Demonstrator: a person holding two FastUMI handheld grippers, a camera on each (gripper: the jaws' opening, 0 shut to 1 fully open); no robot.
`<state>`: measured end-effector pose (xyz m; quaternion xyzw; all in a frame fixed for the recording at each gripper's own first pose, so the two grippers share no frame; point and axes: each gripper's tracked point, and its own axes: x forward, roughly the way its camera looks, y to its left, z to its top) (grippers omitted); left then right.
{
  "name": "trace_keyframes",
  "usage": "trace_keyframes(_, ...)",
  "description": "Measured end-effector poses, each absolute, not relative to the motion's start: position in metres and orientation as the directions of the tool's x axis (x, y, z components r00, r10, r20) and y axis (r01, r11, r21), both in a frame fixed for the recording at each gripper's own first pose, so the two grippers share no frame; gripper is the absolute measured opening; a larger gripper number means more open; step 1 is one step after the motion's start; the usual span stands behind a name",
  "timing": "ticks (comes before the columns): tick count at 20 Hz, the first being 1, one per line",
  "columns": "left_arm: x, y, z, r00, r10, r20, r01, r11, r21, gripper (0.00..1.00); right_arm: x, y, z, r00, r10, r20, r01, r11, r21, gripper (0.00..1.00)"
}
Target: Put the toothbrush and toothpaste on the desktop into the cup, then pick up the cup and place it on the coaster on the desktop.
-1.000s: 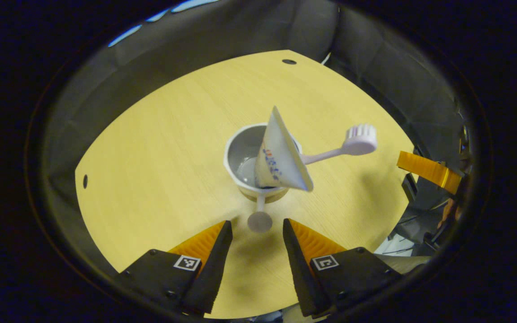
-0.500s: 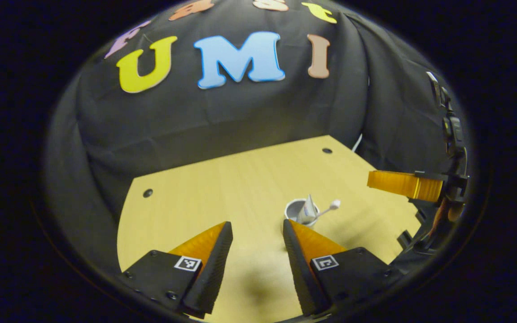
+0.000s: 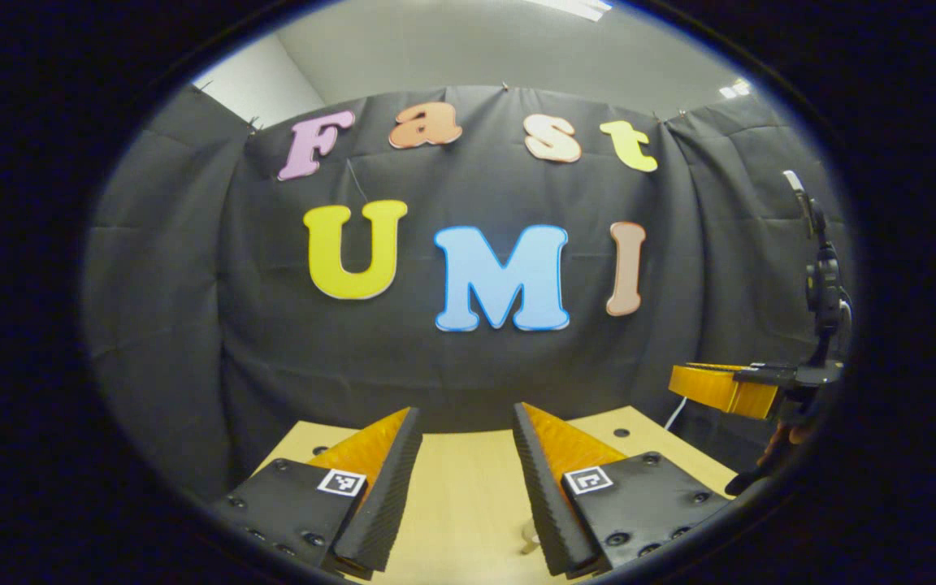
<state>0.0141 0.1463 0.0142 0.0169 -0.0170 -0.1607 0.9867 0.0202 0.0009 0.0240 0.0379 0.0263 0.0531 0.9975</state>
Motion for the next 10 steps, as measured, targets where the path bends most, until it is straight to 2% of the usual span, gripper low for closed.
trace_keyframes(2, 0.015, 0.144, 0.018, 0.948, -0.306, 0.082, 0.302, 0.951, 0.059, 0.72, 0.017, 0.002, 0.038, 0.995, 0.103, -0.009, -0.102, 0.992, 0.073, 0.25)
trace_keyframes(3, 0.015, 0.142, 0.021, 0.943, -0.313, 0.111, 0.307, 0.949, 0.070, 0.74, 0.015, 0.005, 0.042, 0.994, 0.113, 0.005, -0.113, 0.991, 0.074, 0.25)
trace_keyframes(5, 0.013, 0.141, 0.031, 0.936, -0.319, 0.149, 0.309, 0.947, 0.089, 0.70, 0.013, 0.006, 0.043, 0.994, 0.108, 0.009, -0.109, 0.992, 0.064, 0.43)
trace_keyframes(7, 0.007, 0.140, 0.039, 0.930, -0.324, 0.171, 0.309, 0.945, 0.107, 0.75, 0.011, 0.006, 0.042, 0.994, 0.112, 0.009, -0.112, 0.992, 0.064, 0.43)
trace_keyframes(8, 0.007, 0.138, 0.041, 0.928, -0.327, 0.179, 0.312, 0.944, 0.108, 0.77, 0.012, 0.012, 0.044, 0.992, 0.126, 0.015, -0.127, 0.990, 0.069, 0.50)
trace_keyframes(9, 0.007, 0.136, 0.041, 0.927, -0.328, 0.184, 0.313, 0.944, 0.106, 0.80, 0.011, 0.012, 0.045, 0.993, 0.119, 0.020, -0.120, 0.990, 0.068, 0.68)
trace_keyframes(10, 0.008, 0.134, 0.041, 0.927, -0.330, 0.182, 0.315, 0.943, 0.103, 0.83, 0.011, 0.010, 0.046, 0.992, 0.120, 0.026, -0.121, 0.990, 0.066, 0.74)
